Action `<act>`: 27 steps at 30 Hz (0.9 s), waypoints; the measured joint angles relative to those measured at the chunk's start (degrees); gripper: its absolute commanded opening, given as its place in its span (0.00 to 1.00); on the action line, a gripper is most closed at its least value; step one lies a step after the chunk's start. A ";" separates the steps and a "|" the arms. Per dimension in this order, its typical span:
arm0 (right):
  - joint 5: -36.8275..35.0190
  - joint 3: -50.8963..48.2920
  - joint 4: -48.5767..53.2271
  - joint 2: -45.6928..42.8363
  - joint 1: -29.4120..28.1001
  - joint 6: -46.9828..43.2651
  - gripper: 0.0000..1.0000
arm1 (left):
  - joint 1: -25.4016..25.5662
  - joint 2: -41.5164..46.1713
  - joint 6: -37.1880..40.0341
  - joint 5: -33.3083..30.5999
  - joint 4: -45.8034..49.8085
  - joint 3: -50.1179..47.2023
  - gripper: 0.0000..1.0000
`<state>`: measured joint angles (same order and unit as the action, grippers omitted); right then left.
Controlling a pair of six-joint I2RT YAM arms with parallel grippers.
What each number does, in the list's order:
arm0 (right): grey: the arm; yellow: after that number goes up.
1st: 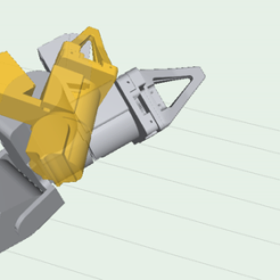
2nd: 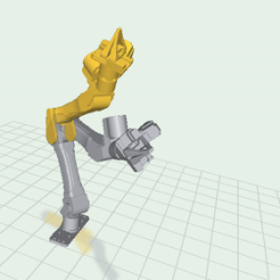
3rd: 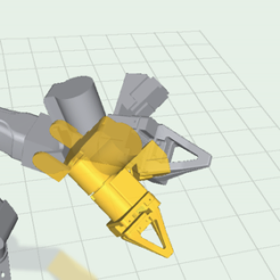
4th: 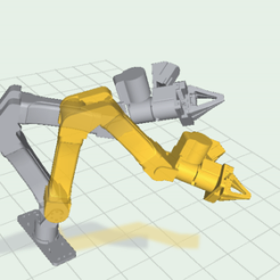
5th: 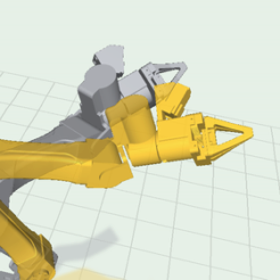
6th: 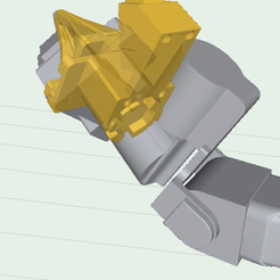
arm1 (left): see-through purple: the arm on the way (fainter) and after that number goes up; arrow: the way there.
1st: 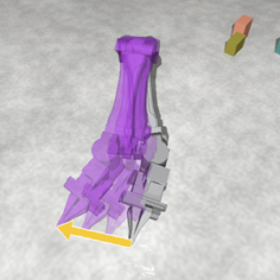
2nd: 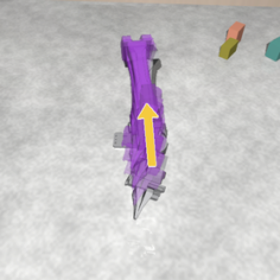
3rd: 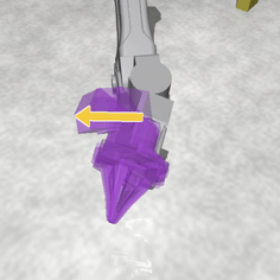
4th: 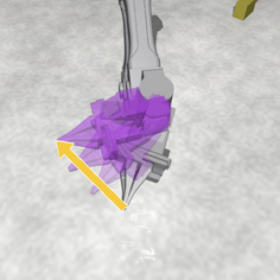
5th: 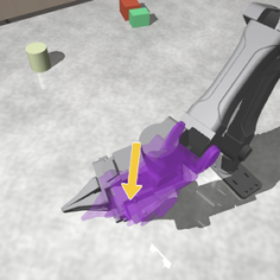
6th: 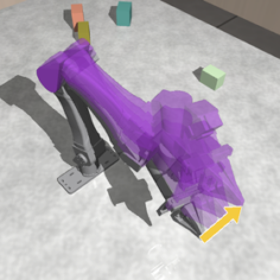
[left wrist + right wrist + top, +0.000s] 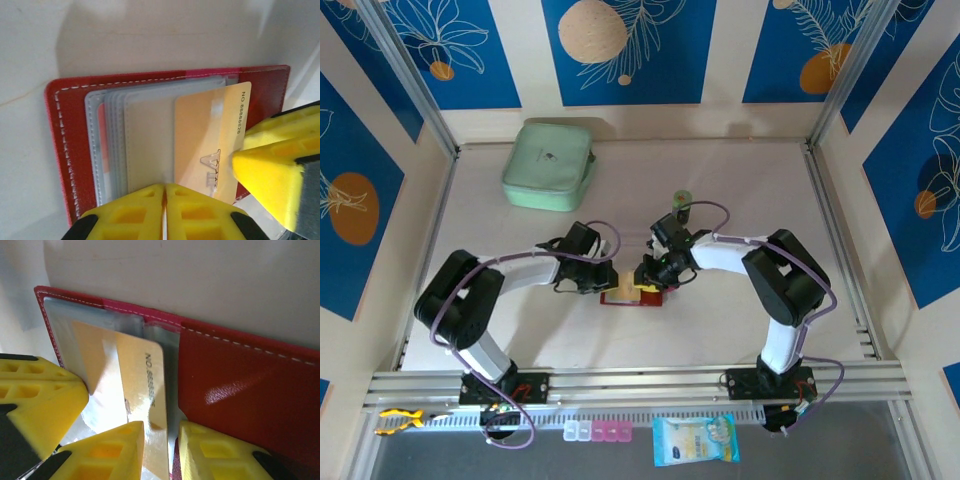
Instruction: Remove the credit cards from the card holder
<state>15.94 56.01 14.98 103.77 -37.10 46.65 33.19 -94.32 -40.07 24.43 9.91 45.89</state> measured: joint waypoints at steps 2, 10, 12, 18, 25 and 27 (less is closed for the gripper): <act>1.01 -0.33 -1.09 0.24 0.07 0.15 0.25 | 0.00 -0.04 0.09 0.04 -0.04 0.00 0.10; 3.65 -2.27 -5.14 0.31 0.46 1.36 0.18 | 0.00 -0.04 0.11 0.02 -0.20 -0.11 0.10; 3.96 -2.54 -5.60 0.28 0.50 1.49 0.15 | 0.00 -0.04 0.11 0.02 -0.24 -0.15 0.09; 4.02 -3.10 -5.97 -1.36 0.74 1.20 0.04 | 0.00 0.09 0.04 -0.22 -0.24 -0.15 0.09; 3.74 -3.08 -4.90 -2.84 0.98 -0.11 0.02 | 0.04 0.90 -0.04 -1.60 0.68 -0.22 0.10; 3.56 -3.17 -4.50 -3.02 1.31 -0.33 0.02 | 0.04 0.94 -0.04 -1.84 0.85 -0.22 0.10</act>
<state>19.51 52.84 10.48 100.75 -35.79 46.33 33.23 -93.38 -40.12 22.59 10.76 45.67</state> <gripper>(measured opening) 0.063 0.096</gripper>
